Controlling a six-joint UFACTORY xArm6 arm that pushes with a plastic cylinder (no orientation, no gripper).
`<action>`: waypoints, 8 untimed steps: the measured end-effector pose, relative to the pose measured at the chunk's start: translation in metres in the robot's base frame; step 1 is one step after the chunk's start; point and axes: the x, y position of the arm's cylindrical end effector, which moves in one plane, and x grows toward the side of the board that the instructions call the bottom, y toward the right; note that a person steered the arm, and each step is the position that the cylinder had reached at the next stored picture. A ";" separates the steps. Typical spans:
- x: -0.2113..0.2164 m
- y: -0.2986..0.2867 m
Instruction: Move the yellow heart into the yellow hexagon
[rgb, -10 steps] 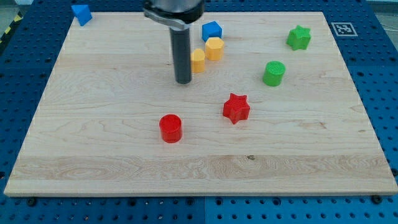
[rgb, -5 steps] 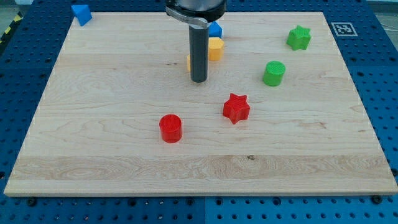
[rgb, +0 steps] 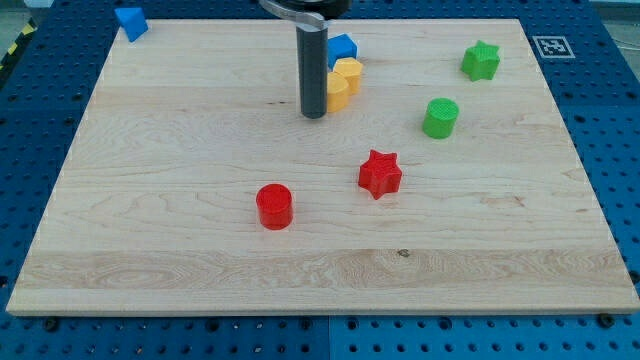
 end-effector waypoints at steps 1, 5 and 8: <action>0.001 0.006; 0.000 0.067; -0.010 0.073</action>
